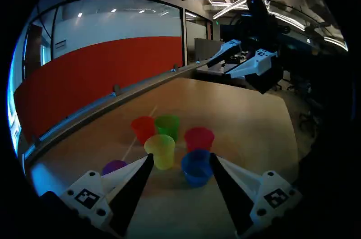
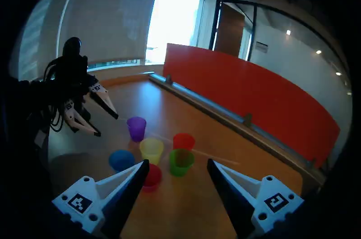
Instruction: Pour water
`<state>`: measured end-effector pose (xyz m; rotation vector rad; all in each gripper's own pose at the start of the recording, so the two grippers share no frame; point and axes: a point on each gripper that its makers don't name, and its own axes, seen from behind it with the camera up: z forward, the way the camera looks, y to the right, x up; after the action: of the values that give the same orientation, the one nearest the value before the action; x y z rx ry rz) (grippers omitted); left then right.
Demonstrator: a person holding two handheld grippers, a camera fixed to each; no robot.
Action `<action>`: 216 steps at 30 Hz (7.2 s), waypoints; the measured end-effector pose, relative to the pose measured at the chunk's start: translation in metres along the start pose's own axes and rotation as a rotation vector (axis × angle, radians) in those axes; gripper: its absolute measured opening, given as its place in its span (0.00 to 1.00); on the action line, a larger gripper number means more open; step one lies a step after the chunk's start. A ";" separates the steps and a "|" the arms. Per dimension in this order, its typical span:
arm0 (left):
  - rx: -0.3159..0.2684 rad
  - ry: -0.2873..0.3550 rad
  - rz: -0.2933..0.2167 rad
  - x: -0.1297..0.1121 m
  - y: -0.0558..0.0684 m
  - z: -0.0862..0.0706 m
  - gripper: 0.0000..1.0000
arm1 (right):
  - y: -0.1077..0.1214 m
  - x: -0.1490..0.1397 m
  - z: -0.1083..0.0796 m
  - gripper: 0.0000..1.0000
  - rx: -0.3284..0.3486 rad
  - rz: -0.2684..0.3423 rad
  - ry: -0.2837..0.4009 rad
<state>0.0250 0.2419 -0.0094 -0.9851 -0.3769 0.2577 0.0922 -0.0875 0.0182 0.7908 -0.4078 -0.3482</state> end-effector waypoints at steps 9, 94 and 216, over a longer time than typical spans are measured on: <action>-0.053 -0.084 0.049 -0.032 0.019 0.020 0.92 | 0.004 -0.005 0.013 1.00 0.011 0.001 -0.012; -0.101 -0.180 0.072 -0.059 0.032 0.083 0.87 | 0.022 -0.026 0.059 1.00 0.041 -0.001 -0.043; 0.120 0.048 -0.059 0.003 0.005 -0.010 0.86 | -0.003 -0.006 0.101 0.92 0.086 0.050 0.015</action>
<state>0.0315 0.2378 -0.0177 -0.8590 -0.3421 0.2003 0.0387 -0.1485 0.0787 0.8647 -0.4297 -0.2793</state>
